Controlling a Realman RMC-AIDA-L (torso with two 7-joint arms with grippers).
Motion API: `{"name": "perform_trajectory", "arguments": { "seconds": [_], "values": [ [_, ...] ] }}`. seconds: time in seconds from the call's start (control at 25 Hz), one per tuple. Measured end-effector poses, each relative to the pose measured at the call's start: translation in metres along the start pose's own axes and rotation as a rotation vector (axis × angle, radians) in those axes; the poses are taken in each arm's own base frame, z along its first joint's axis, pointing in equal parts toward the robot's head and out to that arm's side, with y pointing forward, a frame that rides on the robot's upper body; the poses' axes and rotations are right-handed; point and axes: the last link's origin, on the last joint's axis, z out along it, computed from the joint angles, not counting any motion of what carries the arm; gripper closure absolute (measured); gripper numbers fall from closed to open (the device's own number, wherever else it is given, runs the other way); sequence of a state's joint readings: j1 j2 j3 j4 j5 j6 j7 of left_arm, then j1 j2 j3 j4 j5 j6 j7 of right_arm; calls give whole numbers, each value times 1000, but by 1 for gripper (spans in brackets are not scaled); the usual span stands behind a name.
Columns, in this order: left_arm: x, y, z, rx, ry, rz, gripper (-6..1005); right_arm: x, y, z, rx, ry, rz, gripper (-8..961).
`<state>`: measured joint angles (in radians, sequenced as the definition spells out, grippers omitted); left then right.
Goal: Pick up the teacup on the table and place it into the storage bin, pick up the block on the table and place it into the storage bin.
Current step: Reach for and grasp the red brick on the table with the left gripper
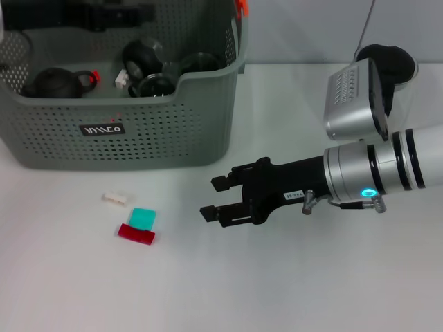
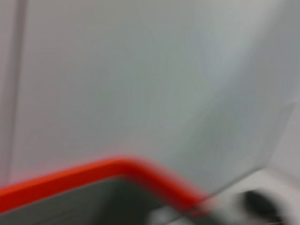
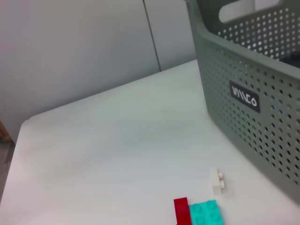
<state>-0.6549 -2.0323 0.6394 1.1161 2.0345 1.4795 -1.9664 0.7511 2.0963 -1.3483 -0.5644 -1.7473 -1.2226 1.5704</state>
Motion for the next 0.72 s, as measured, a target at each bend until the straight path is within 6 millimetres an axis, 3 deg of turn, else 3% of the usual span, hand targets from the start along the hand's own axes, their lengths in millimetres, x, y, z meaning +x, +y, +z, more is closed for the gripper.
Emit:
{"name": "perform_trajectory", "arguments": {
  "seconds": [0.12,0.28,0.36,0.56,0.72],
  "values": [
    [-9,36,-21,-210,99,117,242,-1,-2,-1,5,2,2,279],
    [-37,62,-41,-334,113,222,102,0,-5,-5,18,-3,3,279],
    [-50,65,-46,-339,84,248,47,0,-6,-7,25,-3,4,279],
    [-88,66,-50,-331,-116,263,47,1,-9,-9,34,1,11,279],
    [-107,66,-45,-334,-201,267,46,3,-10,-10,42,5,22,280]
  ]
}}
